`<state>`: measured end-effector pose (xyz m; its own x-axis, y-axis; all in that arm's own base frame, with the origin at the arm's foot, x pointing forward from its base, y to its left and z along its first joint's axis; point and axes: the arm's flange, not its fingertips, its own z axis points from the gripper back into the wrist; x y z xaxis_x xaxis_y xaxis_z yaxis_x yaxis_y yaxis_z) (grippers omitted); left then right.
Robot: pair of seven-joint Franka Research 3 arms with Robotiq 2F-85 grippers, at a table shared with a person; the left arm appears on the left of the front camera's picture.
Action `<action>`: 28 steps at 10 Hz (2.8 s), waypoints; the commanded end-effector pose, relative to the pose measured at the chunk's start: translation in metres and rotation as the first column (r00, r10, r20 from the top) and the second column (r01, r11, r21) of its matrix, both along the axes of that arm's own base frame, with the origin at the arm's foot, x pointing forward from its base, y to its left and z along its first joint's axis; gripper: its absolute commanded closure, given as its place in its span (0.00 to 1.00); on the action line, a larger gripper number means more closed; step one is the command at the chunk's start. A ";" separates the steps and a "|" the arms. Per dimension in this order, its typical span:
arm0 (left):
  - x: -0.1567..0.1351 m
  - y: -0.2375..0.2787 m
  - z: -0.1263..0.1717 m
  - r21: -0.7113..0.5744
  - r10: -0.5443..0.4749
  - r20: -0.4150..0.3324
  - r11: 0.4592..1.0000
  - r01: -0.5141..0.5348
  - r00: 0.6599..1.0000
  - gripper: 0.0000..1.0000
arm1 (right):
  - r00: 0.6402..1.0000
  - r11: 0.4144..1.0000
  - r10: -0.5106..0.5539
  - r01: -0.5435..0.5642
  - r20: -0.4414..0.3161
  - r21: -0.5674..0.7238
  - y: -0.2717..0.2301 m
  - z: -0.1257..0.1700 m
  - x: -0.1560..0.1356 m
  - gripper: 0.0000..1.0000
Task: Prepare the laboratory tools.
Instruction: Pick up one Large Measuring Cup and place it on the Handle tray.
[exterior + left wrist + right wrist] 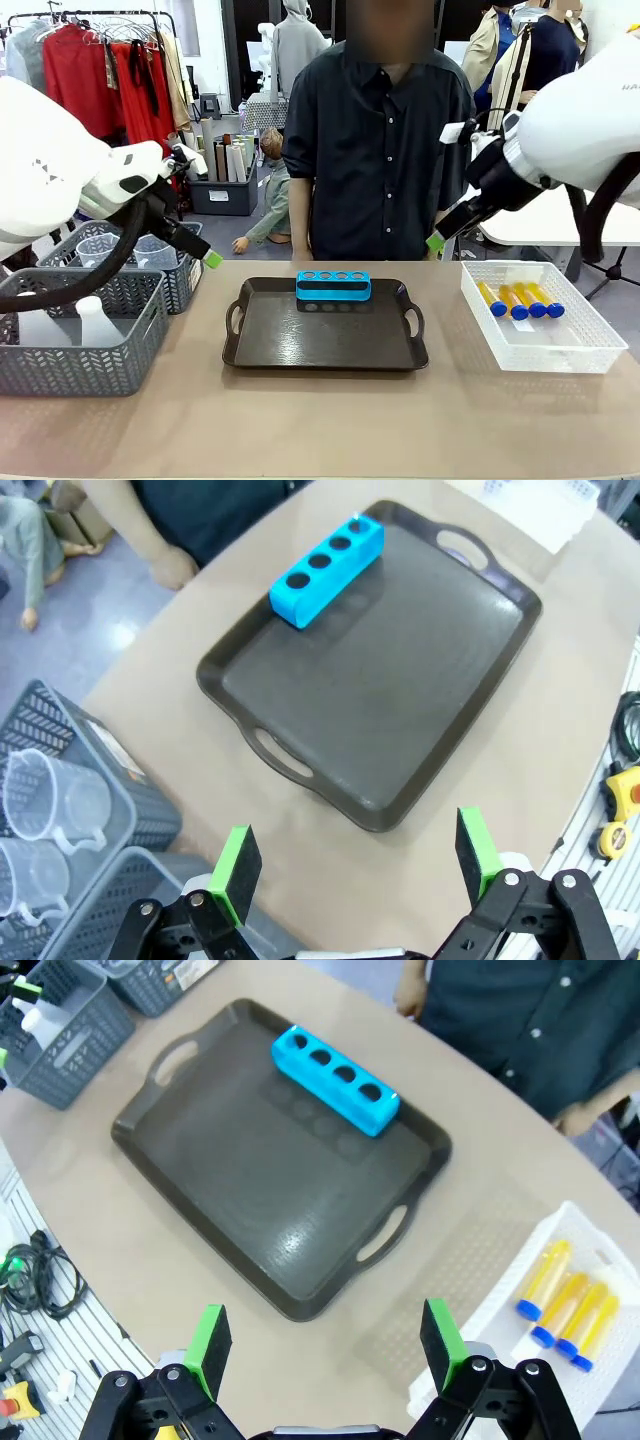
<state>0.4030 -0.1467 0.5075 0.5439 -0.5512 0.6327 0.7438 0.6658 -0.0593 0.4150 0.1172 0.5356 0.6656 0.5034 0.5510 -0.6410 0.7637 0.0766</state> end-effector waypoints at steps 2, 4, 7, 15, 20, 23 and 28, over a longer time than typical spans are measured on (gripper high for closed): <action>0.008 0.003 0.014 0.019 -0.009 0.056 1.000 0.008 0.998 0.00 | 0.999 0.998 0.041 -0.042 0.020 0.054 -0.015 0.018 0.002 0.00; 0.014 0.006 0.026 0.009 0.001 0.077 1.000 -0.001 0.997 0.00 | 0.999 0.996 0.045 -0.046 0.016 0.075 -0.020 0.029 -0.003 0.00; 0.014 0.002 0.039 0.022 -0.013 0.106 1.000 0.010 0.994 0.00 | 0.999 0.994 0.044 -0.045 0.014 0.102 -0.024 0.039 -0.012 0.00; 0.009 -0.003 0.043 0.004 -0.008 0.095 1.000 0.008 0.995 0.00 | 1.000 0.997 0.006 -0.008 0.024 0.080 -0.023 0.048 -0.021 0.00; 0.009 -0.003 0.043 0.004 -0.008 0.095 1.000 0.008 0.995 0.00 | 1.000 0.997 0.006 -0.008 0.024 0.080 -0.023 0.048 -0.021 0.00; 0.009 -0.003 0.043 0.004 -0.008 0.095 1.000 0.008 0.995 0.00 | 1.000 0.997 0.006 -0.008 0.024 0.080 -0.023 0.048 -0.021 0.00; 0.009 -0.003 0.043 0.004 -0.008 0.095 1.000 0.008 0.995 0.00 | 1.000 0.997 0.006 -0.008 0.024 0.080 -0.023 0.048 -0.021 0.00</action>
